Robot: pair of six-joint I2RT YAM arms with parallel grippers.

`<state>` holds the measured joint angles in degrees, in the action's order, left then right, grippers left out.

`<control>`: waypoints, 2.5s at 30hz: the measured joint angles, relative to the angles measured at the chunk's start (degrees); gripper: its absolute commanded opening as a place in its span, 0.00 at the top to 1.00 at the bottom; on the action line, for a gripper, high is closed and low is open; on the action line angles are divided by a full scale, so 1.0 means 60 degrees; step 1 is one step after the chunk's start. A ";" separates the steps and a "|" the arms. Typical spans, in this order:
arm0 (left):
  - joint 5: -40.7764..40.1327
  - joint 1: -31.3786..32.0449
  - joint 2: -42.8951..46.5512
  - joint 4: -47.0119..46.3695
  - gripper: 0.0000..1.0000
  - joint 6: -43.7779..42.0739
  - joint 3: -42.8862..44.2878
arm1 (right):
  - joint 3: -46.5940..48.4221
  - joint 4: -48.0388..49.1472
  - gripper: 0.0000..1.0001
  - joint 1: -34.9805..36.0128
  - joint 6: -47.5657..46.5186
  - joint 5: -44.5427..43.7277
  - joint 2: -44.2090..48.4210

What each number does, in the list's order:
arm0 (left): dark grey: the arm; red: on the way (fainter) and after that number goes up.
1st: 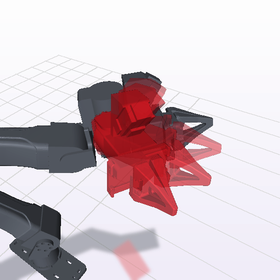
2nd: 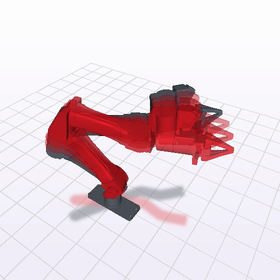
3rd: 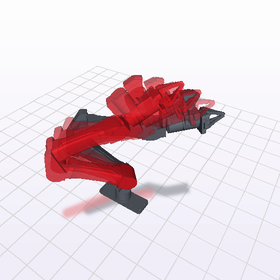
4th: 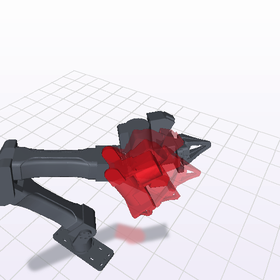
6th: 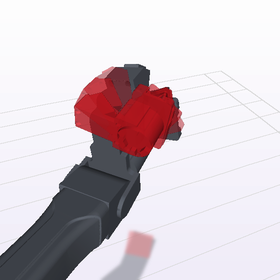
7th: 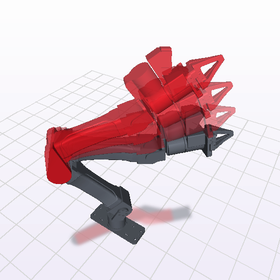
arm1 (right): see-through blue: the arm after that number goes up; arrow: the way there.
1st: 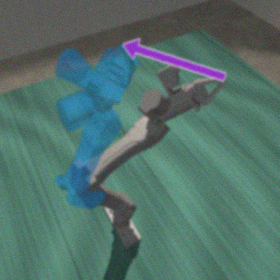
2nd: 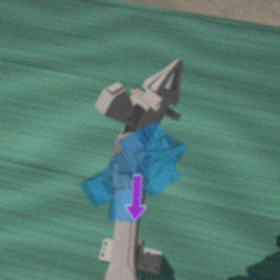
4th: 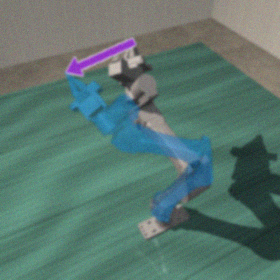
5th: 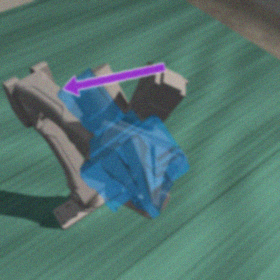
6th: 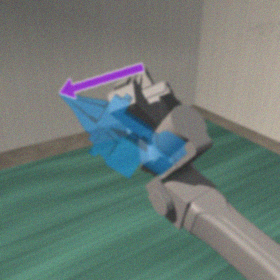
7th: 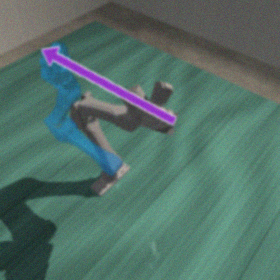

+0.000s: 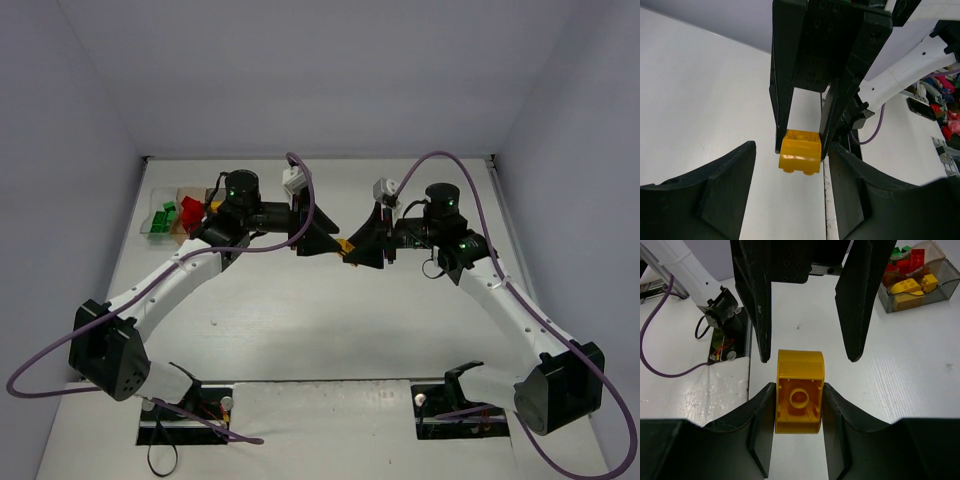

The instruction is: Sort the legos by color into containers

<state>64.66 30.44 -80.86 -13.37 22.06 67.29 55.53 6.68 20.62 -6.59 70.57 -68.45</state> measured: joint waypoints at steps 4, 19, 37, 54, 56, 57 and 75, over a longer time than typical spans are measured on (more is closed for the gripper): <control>0.0018 0.0018 -0.0015 0.0528 0.47 -0.0426 0.0000 | 0.0062 0.0000 0.98 0.0000 -0.0007 -0.0004 -0.0004; 0.0033 0.0255 -0.0018 0.0914 0.54 -0.1009 0.0033 | 0.0193 0.0000 0.97 0.0000 -0.0004 -0.0007 -0.0018; -0.0091 0.0306 0.0004 0.0823 0.95 -0.1177 0.0066 | 0.0193 0.0029 0.96 0.0007 0.0007 -0.0080 -0.0022; -0.0361 0.0302 0.0120 0.0408 1.00 -0.1202 -0.0200 | -0.0295 0.0113 0.18 0.0011 0.0171 -0.0590 -0.0022; -0.0368 0.0302 0.0131 0.0401 1.00 -0.1224 -0.0240 | -0.0295 0.0109 0.10 0.0011 0.0189 -0.0674 -0.0022; -0.0375 0.0299 0.0135 0.0401 1.00 -0.1235 -0.0255 | -0.0295 0.0106 0.07 0.0011 0.0200 -0.0721 -0.0022; -0.6743 -0.3370 0.0601 0.2772 1.00 -0.1690 -0.0732 | -0.0710 -0.0368 0.02 -0.0244 0.0488 -0.2710 0.0153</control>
<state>24.21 10.22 -77.25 3.27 11.92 62.89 51.27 4.47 19.16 -3.66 54.30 -67.53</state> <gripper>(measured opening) 0.302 0.985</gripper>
